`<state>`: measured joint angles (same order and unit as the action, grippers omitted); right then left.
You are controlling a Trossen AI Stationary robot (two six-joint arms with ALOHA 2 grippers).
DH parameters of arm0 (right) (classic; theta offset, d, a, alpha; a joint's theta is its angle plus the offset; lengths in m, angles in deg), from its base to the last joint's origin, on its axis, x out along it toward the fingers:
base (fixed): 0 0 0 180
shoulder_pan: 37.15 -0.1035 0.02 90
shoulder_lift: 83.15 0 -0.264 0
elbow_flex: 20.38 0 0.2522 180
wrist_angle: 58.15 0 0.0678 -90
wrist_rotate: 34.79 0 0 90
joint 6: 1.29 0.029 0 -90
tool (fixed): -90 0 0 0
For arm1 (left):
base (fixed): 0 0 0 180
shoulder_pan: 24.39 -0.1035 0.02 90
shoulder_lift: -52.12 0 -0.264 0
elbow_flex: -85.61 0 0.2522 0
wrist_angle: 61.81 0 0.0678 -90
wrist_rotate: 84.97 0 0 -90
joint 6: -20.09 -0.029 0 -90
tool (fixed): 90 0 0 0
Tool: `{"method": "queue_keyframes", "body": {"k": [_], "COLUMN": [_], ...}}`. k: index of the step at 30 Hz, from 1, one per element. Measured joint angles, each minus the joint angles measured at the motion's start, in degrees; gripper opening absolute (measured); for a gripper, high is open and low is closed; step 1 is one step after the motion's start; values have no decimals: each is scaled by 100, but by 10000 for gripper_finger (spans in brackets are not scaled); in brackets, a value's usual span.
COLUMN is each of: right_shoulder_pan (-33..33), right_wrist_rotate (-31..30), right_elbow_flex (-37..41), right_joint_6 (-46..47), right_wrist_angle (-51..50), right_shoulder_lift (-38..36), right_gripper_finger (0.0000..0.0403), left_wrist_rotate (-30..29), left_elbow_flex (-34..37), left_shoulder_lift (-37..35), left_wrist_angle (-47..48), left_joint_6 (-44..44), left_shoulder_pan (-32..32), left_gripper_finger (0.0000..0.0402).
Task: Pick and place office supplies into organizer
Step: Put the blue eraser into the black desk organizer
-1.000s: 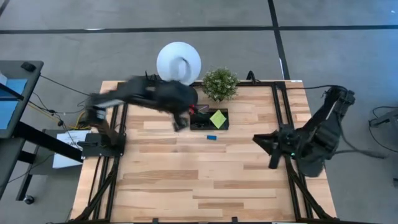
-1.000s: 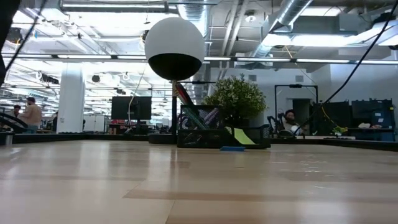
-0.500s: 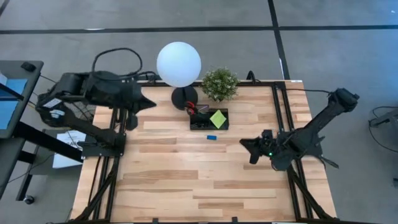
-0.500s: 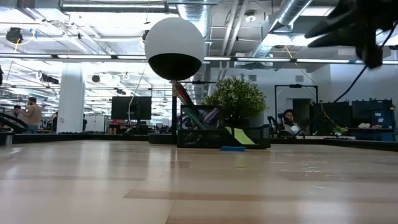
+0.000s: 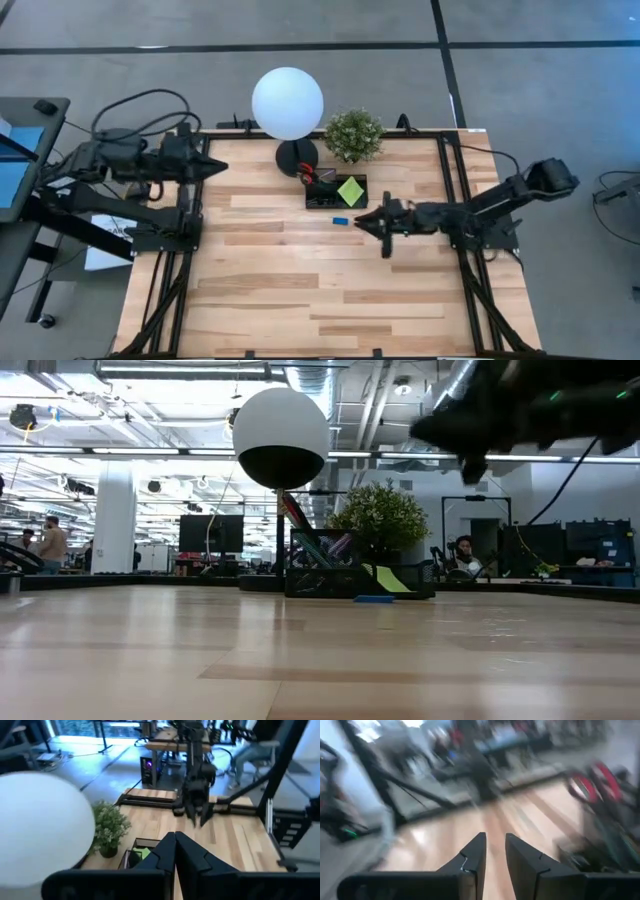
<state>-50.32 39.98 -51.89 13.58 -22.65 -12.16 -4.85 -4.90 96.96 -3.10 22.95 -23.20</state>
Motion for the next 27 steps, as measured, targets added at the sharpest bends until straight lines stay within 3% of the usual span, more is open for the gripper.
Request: {"method": "queue_keyframes", "body": {"k": [8, 13, 16, 21, 27], "right_shoulder_pan": [909, 1287, 1298, 1281, 1289], "right_wrist_rotate": [200, 1601, 2170, 2268, 1896], "right_elbow_flex": [-555, -1084, -1504, -2150, -2447], "right_joint_6": [881, 489, -97, -1039, -1783], "right_wrist_angle": [-876, -936, -1551, -2891, -2995], "right_shoulder_lift": [856, 1340, 1640, 2249, 2686], "right_gripper_finger": [65, 67, 75, 110, 168], "left_wrist_rotate": [-117, -133, -210, -350, -349], "left_elbow_flex": [112, 112, 112, 112, 112], "left_shoulder_lift": [-550, -715, -755, -745, -733], "left_wrist_angle": [61, 63, 61, 61, 61], "left_joint_6": [606, 766, 771, 755, 735], "left_shoulder_pan": [0, 0, 2, 0, 0], "left_gripper_finger": [0, 0, 0, 0, 0]}}
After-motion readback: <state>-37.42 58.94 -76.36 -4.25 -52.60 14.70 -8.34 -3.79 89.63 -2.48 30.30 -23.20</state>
